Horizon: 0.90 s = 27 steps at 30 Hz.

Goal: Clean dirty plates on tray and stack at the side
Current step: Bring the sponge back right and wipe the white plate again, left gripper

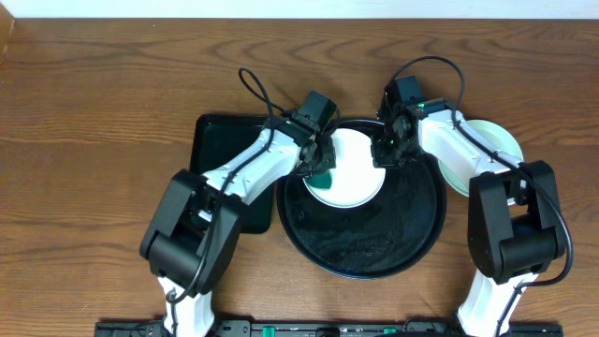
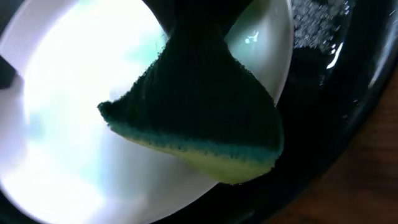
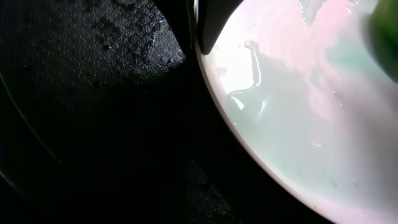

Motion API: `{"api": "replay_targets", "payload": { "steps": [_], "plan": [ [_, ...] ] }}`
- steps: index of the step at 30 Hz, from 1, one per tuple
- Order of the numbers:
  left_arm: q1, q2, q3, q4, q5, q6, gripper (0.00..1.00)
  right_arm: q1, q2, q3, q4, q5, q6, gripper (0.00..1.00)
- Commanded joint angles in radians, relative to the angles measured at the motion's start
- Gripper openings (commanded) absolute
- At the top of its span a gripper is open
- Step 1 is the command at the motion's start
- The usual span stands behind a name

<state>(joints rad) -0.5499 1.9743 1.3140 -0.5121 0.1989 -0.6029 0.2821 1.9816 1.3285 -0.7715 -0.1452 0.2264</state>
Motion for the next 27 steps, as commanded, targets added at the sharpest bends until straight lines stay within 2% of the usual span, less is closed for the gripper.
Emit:
{"api": "replay_targets", "payload": {
  "steps": [1, 10, 20, 25, 27],
  "plan": [
    [-0.013, 0.047, 0.023, 0.003, -0.027, -0.006, 0.07, 0.03, 0.001, -0.003, 0.0, -0.054, -0.006, 0.01],
    [-0.041, 0.106, 0.023, 0.016, 0.071, -0.017, 0.07, 0.03, 0.001, -0.003, 0.001, -0.054, -0.006, 0.01],
    [-0.039, 0.105, 0.024, 0.157, 0.385, -0.05, 0.07, 0.03, 0.001, -0.003, 0.001, -0.054, -0.007, 0.01],
    [-0.033, 0.074, 0.068, 0.145, 0.385, -0.049, 0.07, 0.03, 0.001, -0.003, 0.001, -0.054, -0.007, 0.01],
    [-0.027, 0.037, 0.082, 0.132, 0.336, -0.049, 0.07, 0.03, 0.001, -0.003, 0.001, -0.054, -0.007, 0.01]
  ]
}}
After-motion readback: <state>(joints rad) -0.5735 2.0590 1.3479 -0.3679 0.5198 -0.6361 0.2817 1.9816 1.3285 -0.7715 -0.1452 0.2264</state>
